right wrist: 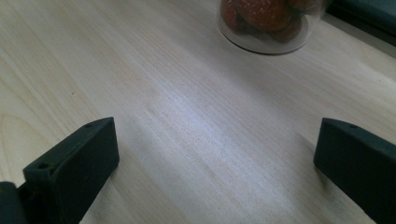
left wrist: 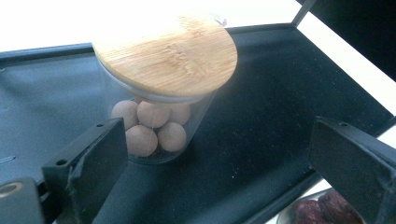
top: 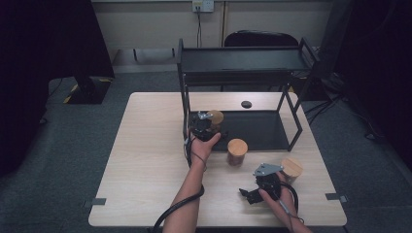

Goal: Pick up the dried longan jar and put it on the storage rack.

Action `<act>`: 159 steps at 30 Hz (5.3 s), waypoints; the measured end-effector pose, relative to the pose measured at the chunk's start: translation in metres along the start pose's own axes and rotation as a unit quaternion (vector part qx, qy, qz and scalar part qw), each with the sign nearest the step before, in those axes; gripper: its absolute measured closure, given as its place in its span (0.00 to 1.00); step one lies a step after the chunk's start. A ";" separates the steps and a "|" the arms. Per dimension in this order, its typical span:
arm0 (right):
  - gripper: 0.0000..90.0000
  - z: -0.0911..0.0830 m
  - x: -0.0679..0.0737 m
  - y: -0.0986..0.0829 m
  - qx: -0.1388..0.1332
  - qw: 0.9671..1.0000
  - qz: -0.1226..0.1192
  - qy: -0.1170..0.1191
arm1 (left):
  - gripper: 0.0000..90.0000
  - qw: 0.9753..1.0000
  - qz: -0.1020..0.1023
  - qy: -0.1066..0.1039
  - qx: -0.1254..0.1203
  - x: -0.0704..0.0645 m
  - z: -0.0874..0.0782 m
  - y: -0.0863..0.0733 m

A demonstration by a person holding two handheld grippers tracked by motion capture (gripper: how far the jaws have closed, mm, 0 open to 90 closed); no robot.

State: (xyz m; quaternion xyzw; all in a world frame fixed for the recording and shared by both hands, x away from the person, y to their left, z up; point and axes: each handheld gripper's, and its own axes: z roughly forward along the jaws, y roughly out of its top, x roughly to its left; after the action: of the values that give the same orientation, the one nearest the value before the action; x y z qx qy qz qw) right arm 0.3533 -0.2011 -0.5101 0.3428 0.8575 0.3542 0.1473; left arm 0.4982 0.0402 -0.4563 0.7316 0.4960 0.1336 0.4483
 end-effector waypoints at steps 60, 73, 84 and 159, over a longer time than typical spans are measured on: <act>0.00 0.000 0.000 0.000 0.000 1.000 0.000 0.000 | 0.05 0.997 0.014 -0.072 0.009 -0.006 -0.038 -0.035; 0.00 0.000 0.000 0.000 0.000 1.000 0.000 0.000 | 0.05 0.996 0.020 -0.081 0.010 -0.002 -0.047 -0.044; 0.00 0.000 0.000 0.000 0.000 1.000 0.000 0.000 | 0.05 0.996 0.022 -0.080 0.011 0.005 -0.057 -0.052; 0.00 0.000 0.000 0.000 0.000 1.000 0.000 0.000 | 0.05 0.999 0.013 -0.033 0.006 0.063 -0.114 -0.098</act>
State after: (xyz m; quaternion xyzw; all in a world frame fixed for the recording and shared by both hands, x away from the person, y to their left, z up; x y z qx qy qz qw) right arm 0.3532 -0.2011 -0.5102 0.3430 0.8575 0.3542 0.1471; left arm 0.3958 0.1630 -0.4849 0.7446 0.4718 0.1123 0.4587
